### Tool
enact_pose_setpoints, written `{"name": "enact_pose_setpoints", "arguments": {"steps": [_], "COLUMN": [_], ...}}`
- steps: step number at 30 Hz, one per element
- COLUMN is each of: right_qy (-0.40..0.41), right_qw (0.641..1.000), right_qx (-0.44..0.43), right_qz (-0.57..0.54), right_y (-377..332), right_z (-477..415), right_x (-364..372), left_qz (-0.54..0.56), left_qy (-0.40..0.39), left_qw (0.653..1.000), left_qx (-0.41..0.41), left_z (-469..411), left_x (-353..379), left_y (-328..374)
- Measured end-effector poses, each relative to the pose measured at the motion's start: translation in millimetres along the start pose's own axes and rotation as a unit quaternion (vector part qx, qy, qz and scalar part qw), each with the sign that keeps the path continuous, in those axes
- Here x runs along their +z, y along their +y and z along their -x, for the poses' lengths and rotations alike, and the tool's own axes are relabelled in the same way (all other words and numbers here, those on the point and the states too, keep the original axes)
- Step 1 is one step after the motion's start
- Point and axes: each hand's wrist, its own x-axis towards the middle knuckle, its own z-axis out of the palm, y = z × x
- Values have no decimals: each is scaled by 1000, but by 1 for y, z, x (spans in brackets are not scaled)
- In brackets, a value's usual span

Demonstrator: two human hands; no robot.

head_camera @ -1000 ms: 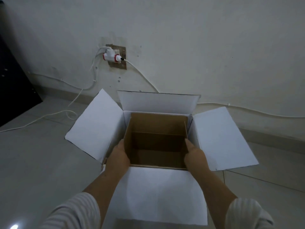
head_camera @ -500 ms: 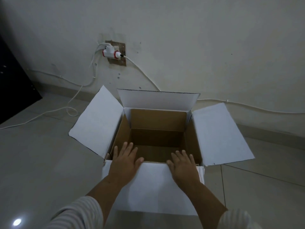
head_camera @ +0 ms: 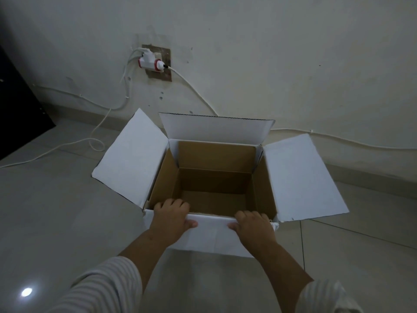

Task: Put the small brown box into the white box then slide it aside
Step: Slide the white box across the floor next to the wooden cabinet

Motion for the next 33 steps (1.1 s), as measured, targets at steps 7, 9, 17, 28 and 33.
{"name": "enact_pose_setpoints", "arguments": {"steps": [7,9,17,28,33], "right_qy": [6,11,21,1,49], "right_qw": [999,999,999,998,992], "right_qx": [-24,-17,-9,43,112], "right_qz": [35,26,26,55,20], "right_y": [7,7,6,40,47], "right_z": [2,2,5,29,43], "right_x": [-2,-2,2,3,0], "left_qz": [-16,-14,-17,-10,6], "left_qy": [-21,-30,-122,-124,-100], "left_qw": [1000,999,992,990,991], "left_qx": [-2,5,2,59,91], "left_z": [-10,-12,-13,-28,-35], "left_x": [-3,-4,-16,-14,-11], "left_y": [11,9,8,50,68]}}
